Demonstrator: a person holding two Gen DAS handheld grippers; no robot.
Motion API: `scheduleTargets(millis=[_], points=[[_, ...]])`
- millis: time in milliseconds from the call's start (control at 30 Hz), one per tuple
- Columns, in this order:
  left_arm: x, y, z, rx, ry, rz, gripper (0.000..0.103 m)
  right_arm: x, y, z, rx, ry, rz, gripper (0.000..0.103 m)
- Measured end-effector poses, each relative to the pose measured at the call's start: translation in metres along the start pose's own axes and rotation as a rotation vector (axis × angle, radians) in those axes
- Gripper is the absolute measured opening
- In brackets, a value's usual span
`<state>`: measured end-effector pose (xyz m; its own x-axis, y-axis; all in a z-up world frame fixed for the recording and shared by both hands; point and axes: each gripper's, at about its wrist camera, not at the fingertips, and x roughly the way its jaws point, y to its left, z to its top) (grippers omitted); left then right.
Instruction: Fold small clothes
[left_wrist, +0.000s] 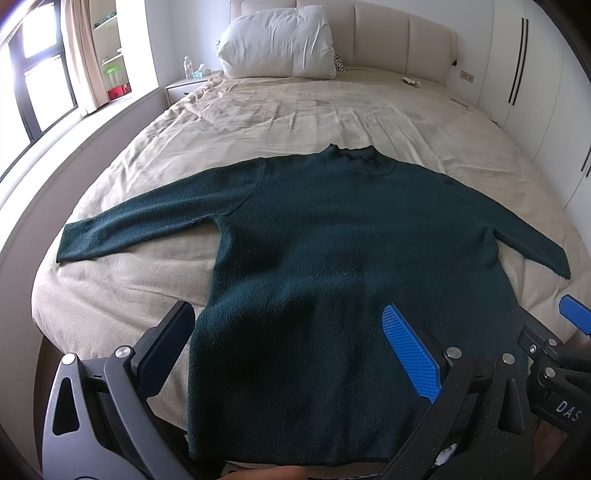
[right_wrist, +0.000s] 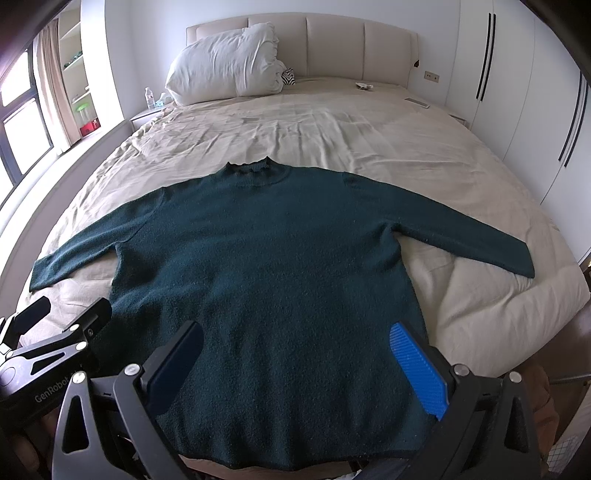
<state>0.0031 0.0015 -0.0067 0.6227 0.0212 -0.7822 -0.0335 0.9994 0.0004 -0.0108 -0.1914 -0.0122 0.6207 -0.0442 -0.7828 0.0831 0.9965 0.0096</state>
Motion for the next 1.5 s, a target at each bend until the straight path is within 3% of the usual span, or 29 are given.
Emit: scheduleTargets(millis=[1500], points=[[0.0033,-0.0007,-0.0086,0.0,0.01,-0.003,0.103,0.0006,0.001,0.0026,0.003,0.007,0.002,0.103]])
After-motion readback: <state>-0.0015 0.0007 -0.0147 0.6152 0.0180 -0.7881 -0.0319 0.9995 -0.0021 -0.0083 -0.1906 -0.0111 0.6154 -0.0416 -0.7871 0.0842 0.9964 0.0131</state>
